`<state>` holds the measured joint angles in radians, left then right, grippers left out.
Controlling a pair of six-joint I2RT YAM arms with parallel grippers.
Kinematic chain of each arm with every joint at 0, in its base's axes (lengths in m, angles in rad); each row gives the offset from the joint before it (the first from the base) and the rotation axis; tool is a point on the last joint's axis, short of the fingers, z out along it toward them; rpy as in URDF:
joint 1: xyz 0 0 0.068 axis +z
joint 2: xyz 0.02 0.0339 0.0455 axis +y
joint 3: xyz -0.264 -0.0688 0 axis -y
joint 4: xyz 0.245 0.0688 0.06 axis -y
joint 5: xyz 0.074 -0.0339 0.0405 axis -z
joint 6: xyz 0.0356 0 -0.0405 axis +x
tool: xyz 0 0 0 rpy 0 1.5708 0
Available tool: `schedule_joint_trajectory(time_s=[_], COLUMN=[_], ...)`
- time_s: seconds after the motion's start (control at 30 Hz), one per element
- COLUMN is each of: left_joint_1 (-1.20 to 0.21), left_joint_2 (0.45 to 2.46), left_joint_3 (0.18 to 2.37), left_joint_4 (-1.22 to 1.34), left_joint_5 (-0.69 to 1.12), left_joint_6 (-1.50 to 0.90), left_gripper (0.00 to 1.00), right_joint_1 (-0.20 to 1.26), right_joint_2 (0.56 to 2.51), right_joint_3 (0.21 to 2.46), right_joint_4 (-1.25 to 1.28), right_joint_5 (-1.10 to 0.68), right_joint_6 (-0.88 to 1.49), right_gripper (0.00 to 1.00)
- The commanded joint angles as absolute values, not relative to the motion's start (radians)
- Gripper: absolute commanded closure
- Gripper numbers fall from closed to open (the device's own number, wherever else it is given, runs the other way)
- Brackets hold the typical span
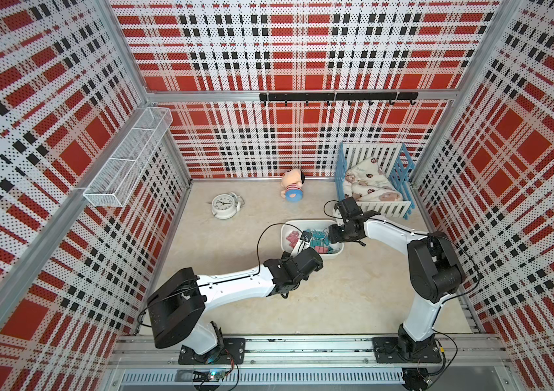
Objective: Take out the binder clips from the storage box
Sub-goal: Place the binder clip at the center of the board.
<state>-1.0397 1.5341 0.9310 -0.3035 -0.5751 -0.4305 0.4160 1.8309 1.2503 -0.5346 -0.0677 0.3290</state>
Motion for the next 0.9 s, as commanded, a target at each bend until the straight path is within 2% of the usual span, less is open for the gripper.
schedule_joint_trajectory(time_s=[0.0,0.43,0.87], left_joint_1=[-1.047,-1.074,-1.037], left_joint_2=[1.580,1.442,1.526], left_joint_3=[0.902,0.815,0.817], left_joint_4=[-0.417,-0.433,-0.459], left_joint_5=[-0.558,-0.600,-0.630], left_joint_6=[-0.437,-0.569,-0.575], left_gripper=[1.00,1.00,1.00], right_joint_1=[0.424,0.424,0.425], right_joint_2=[1.813,1.827,1.829], right_joint_3=[1.258,1.255,1.235], right_joint_4=[-0.539,-0.534,-0.518], right_joint_5=[-0.067,-0.080,-0.094], right_joint_6=[0.321,0.315,0.321], right_gripper=[0.42,0.42,0.42])
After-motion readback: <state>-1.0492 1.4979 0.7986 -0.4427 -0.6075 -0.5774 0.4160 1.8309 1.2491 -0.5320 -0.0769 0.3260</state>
